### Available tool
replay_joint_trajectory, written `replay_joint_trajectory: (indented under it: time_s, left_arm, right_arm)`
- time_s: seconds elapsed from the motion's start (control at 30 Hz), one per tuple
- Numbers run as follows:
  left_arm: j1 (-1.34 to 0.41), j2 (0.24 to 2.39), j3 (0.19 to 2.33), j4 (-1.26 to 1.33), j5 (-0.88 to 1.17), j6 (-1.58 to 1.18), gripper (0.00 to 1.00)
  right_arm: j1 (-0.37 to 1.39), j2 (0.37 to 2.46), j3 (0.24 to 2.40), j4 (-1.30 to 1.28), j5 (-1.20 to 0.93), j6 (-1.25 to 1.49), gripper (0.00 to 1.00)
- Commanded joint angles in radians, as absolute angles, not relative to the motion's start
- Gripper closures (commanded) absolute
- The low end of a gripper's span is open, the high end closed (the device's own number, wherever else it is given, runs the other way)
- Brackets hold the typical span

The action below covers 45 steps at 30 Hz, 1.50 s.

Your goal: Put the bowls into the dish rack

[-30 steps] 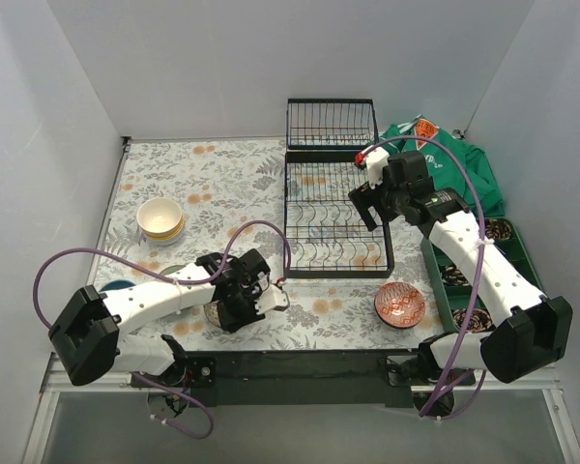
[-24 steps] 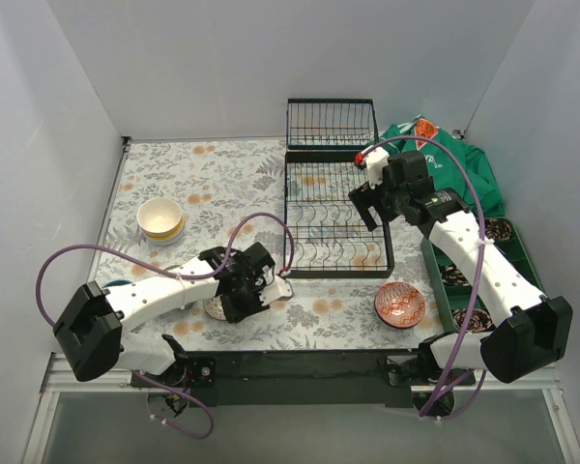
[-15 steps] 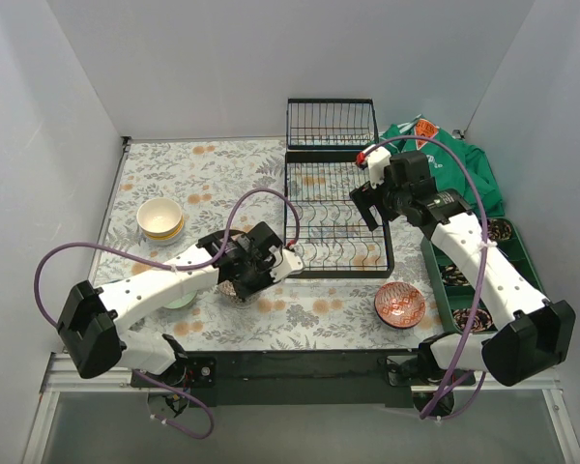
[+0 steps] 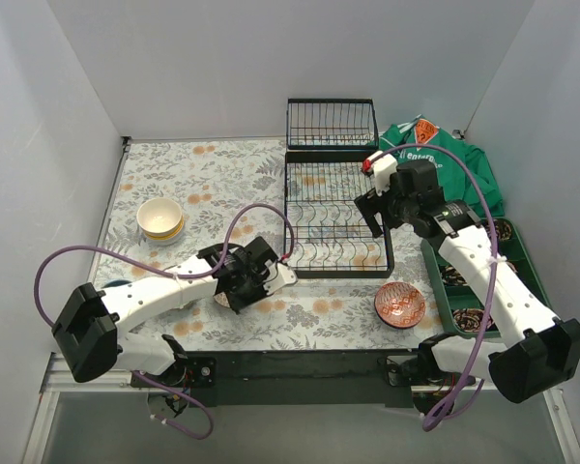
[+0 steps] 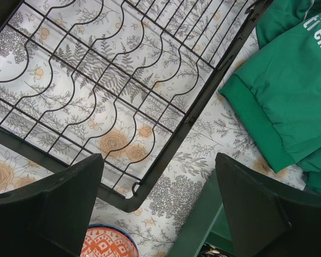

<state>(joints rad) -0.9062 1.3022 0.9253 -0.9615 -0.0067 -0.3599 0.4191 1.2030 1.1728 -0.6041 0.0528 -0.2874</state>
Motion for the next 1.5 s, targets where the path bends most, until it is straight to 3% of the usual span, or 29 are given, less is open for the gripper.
replay_joint_trajectory:
  time_s: [0.0, 0.13, 0.27, 0.37, 0.53, 0.7, 0.8, 1.07, 1.47]
  left_arm:
    - [-0.902, 1.258, 0.856, -0.911, -0.083, -0.362, 0.76]
    - [-0.902, 1.246, 0.810, -0.868, -0.156, -0.359, 0.64]
    - [-0.902, 1.244, 0.790, -0.848, -0.173, -0.356, 0.62]
    - [-0.902, 1.249, 0.784, -0.839, -0.184, -0.350, 0.72]
    - [-0.902, 1.252, 0.761, -0.831, -0.183, -0.334, 0.78]
    - [-0.902, 1.246, 0.790, -0.864, -0.181, -0.337, 0.99]
    - [-0.902, 1.236, 0.840, -0.908, -0.167, -0.351, 1.00]
    - [-0.902, 1.319, 1.212, -1.000, -0.123, -0.373, 1.00]
    - [-0.902, 1.810, 1.940, -0.965, 0.036, -0.429, 1.00]
  right_arm:
    - [0.414, 1.151, 1.138, -0.592, 0.057, -0.282, 0.07]
    - [0.411, 1.131, 1.121, -0.594, 0.060, -0.281, 0.07]
    - [0.405, 1.120, 1.111, -0.595, 0.060, -0.278, 0.07]
    - [0.403, 1.112, 1.101, -0.595, 0.052, -0.273, 0.07]
    - [0.400, 1.118, 1.098, -0.589, 0.037, -0.272, 0.07]
    - [0.402, 1.118, 1.094, -0.581, 0.035, -0.272, 0.07]
    - [0.402, 1.117, 1.095, -0.592, 0.040, -0.270, 0.07]
    - [0.351, 1.114, 1.118, -0.607, 0.072, -0.244, 0.08]
    - [0.172, 1.106, 1.112, -0.624, 0.068, -0.183, 0.08]
